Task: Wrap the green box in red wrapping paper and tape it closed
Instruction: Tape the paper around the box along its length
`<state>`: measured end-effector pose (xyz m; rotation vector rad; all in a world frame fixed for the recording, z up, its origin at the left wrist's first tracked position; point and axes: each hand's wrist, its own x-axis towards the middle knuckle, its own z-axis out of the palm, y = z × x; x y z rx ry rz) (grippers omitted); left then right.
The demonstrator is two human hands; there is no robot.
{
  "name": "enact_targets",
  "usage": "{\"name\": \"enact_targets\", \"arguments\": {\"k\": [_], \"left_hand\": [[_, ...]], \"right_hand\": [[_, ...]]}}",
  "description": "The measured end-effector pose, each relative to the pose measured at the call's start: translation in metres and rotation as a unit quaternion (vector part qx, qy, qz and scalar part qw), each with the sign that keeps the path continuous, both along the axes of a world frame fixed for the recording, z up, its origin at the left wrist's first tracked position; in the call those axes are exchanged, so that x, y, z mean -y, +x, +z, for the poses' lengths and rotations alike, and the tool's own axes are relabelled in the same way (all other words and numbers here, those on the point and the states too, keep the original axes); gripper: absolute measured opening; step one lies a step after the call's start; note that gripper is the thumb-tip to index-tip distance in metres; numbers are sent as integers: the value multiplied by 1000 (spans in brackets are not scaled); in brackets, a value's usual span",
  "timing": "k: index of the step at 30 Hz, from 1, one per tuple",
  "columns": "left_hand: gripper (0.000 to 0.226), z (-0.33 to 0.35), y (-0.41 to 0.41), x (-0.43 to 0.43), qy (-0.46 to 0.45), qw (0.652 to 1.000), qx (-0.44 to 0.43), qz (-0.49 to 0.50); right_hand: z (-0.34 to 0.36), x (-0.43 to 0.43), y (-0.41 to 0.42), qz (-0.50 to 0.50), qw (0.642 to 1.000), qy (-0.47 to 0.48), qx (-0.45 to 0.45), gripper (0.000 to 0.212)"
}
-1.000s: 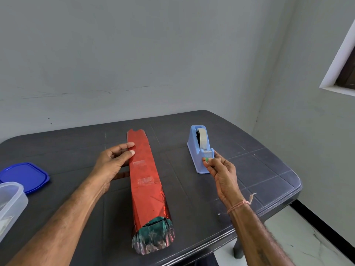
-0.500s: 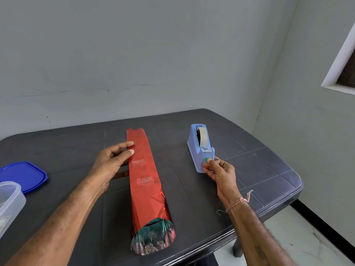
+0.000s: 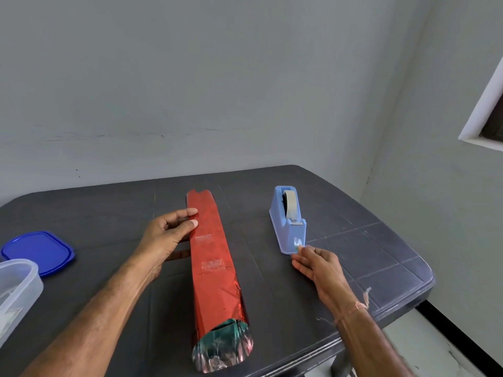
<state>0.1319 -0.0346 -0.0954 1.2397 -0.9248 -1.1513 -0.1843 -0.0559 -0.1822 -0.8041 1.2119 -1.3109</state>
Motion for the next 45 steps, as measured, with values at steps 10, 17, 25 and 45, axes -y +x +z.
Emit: {"name": "enact_targets", "arguments": {"k": [10,17,25,45], "left_hand": [[27,-5,4,0,-28,997,68,-10],[26,-6,12,2,-5,996,82,-28],[33,-2,24,10,34,988,124,-84],[47,3,41,29,81,975,131,-163]], "right_hand": [[76,-18,7,66,972,-111,-196,19],[134,6,65,260,909,-170,-277,35],[157,64,130,400,806,-182,-396,32],[148,120,162,486,724,-136,-470,34]]}}
